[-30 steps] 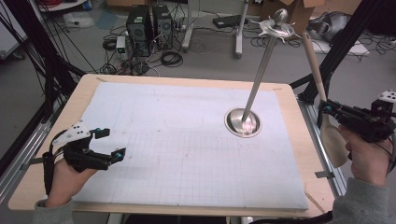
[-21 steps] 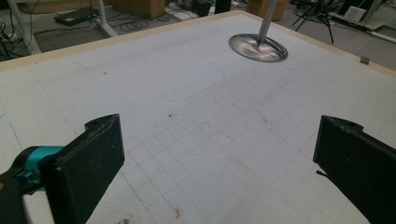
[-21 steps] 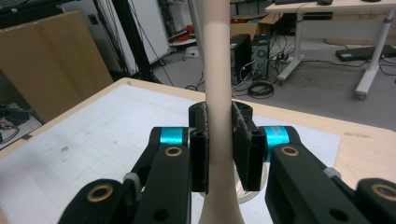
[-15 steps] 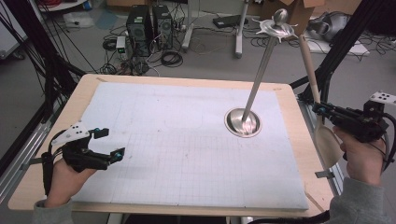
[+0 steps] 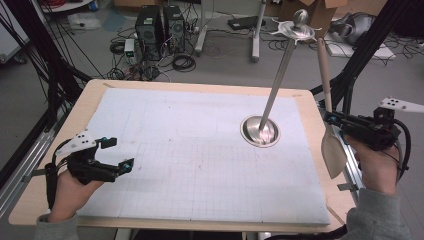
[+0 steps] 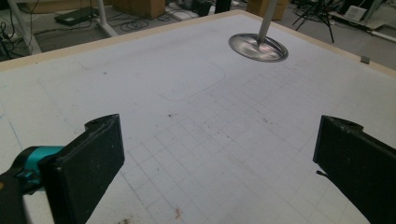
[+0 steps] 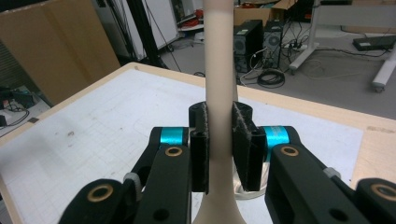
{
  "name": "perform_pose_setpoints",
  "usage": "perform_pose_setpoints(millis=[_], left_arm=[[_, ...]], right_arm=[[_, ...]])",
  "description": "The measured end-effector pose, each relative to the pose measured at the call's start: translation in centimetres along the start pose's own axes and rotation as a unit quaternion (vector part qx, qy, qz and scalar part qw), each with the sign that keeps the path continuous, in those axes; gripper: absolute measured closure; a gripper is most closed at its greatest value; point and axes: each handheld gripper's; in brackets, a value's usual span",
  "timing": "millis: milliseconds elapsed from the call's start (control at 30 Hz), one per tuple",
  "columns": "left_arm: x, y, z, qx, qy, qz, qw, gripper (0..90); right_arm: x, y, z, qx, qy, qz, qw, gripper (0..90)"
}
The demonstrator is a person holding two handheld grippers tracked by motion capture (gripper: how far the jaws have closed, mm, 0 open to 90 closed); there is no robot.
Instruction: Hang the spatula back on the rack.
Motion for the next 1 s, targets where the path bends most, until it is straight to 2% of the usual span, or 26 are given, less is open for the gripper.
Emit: perform_pose_setpoints(millis=[600,700,800,1000], left_arm=[[-0.1,0.0,0.0,0.001,-0.001,0.001,1.0,2.3],[-0.1,0.0,0.0,0.002,-0.001,0.002,1.0,2.3],[-0.2,0.0,0.0,0.003,-0.002,0.001,1.0,2.3],[-0.3,0.0,0.0,0.002,-0.003,0.001,1.0,2.3]], right_arm=[[2.2,0.1,-0.1,-0.004,0.007,0.027,0.9996,78.2],[2.7,0.1,-0.1,-0.011,0.005,0.033,0.9994,78.2],[3.1,0.0,0.0,-0.03,0.009,0.037,0.9988,78.2],[3.8,0.0,-0.1,-0.032,0.013,0.047,0.9983,78.2]])
Point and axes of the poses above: each handheld gripper's, and its own axes: x roughly forward along the jaws, y roughly out of its underside, z roughly to its left, and after that the axes turned 9 degrees about -y, right-handed
